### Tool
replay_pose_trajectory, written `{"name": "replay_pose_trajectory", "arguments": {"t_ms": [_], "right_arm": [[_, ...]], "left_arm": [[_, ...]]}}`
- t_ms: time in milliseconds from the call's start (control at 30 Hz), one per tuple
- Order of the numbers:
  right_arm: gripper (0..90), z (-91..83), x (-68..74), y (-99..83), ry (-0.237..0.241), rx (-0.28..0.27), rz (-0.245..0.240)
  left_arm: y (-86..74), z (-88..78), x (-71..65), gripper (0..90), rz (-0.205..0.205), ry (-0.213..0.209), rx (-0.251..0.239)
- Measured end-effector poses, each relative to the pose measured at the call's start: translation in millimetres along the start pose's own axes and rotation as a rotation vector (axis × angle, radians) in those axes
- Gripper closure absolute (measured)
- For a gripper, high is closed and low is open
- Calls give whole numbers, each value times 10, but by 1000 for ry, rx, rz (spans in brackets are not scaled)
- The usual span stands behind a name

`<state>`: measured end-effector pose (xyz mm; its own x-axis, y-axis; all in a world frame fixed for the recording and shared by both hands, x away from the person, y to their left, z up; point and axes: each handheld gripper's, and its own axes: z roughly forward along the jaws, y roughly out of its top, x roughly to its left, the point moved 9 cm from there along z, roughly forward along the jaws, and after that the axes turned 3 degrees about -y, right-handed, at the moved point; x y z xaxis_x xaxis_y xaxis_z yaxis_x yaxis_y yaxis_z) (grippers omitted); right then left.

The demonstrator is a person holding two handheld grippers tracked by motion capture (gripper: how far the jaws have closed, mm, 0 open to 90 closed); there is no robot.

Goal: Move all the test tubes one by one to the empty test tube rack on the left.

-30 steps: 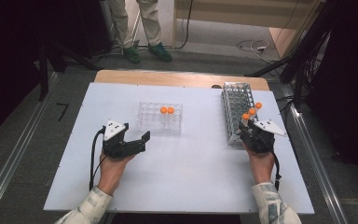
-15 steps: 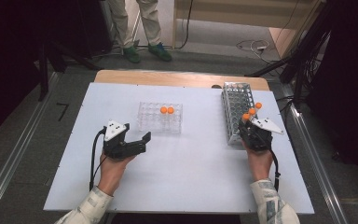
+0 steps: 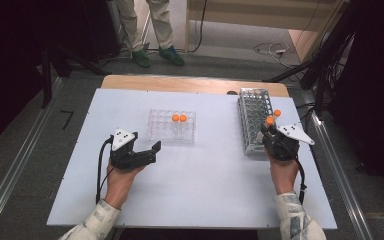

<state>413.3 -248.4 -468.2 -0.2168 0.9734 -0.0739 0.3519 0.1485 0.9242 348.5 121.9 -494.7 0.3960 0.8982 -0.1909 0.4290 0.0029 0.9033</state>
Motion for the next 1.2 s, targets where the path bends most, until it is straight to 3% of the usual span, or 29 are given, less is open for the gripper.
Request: {"name": "replay_pose_trajectory", "arguments": {"t_ms": [300, 533, 733, 1200], "right_arm": [[718, -165, -23, 165, 12, -49, 17], [720, -309, 19, 286, 47, -89, 24], [720, -389, 154, 288, 127, -77, 47], [720, -433, 494, 234, 227, -58, 12]], "left_arm": [[-4, 1, -2, 115, 5, 3, 2], [-5, 0, -9, 115, 7, 1, 5], [2, -10, -18, 115, 6, 0, 2], [17, -31, -42, 115, 11, -8, -2]]}}
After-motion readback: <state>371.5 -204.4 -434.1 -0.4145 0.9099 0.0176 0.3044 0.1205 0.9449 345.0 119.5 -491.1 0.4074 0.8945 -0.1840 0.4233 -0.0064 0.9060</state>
